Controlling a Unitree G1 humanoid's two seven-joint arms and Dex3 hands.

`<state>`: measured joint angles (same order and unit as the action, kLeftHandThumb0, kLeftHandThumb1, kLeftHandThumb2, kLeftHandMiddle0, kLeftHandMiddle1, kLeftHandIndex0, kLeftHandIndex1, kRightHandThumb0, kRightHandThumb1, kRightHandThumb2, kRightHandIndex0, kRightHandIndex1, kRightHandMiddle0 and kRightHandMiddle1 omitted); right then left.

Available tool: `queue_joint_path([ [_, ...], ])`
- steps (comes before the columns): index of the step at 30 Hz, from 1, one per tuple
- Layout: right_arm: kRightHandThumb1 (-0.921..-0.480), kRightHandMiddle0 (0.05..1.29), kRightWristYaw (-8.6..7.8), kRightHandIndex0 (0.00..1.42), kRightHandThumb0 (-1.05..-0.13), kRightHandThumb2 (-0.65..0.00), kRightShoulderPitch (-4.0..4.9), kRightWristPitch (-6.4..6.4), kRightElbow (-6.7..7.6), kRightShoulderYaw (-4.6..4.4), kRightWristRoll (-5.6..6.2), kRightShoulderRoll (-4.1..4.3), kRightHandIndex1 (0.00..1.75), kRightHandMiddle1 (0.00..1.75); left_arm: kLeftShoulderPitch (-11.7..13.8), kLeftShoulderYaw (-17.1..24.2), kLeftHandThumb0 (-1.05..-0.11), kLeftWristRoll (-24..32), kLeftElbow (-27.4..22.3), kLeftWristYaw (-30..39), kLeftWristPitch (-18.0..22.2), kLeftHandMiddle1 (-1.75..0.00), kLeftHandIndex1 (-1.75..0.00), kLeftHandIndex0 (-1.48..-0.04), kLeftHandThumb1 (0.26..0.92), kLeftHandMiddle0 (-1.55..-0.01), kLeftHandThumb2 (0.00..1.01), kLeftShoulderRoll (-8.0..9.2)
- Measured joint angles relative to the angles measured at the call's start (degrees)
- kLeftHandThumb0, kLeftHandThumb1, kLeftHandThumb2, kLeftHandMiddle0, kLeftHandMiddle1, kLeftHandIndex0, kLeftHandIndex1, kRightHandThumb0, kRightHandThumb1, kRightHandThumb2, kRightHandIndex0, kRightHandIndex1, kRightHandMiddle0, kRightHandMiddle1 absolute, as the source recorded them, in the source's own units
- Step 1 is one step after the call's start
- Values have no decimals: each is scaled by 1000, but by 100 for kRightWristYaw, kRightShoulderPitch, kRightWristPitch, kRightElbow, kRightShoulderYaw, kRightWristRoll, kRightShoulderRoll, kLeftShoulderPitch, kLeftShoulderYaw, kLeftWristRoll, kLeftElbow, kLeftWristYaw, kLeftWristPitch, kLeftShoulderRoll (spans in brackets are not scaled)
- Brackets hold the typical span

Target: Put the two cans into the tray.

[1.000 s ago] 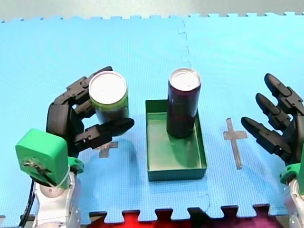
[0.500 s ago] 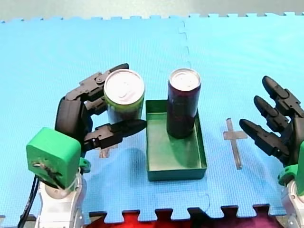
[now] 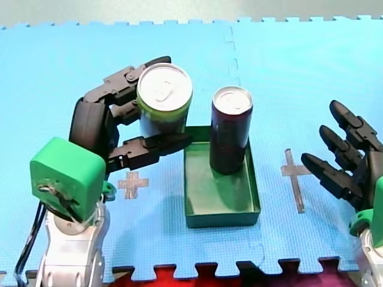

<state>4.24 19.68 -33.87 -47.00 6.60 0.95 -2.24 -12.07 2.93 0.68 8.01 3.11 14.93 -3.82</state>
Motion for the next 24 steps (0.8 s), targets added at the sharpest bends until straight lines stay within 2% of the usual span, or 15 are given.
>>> queue_joint_path([
  [7,-709,578,4,596,-730,-1,30,-1,-69,2,2,-1,0,1,-20,-98,-408,134,-87,77,-59,-4,-1,-1246,704,-1379,3,22],
  [12,-709,578,1,595,-728,0,41,-10,-98,8,14,-1,0,0,9,-262,-401,202,-92,125,-129,-3,0,-1242,709,-1380,4,-79],
  [15,-709,578,3,596,-726,0,41,-25,-103,15,16,-1,0,0,22,-369,-396,379,87,380,-104,-3,0,-1243,711,-1381,3,-136],
  [19,-708,580,15,598,-722,0,38,-30,-98,30,19,0,1,1,61,-491,-394,400,226,474,-88,-3,0,-1242,714,-1384,3,-200],
  [24,-707,580,25,600,-721,0,-7,-40,-5,41,18,11,2,1,64,-577,-394,289,263,376,-80,-3,0,-1242,715,-1386,2,-250],
])
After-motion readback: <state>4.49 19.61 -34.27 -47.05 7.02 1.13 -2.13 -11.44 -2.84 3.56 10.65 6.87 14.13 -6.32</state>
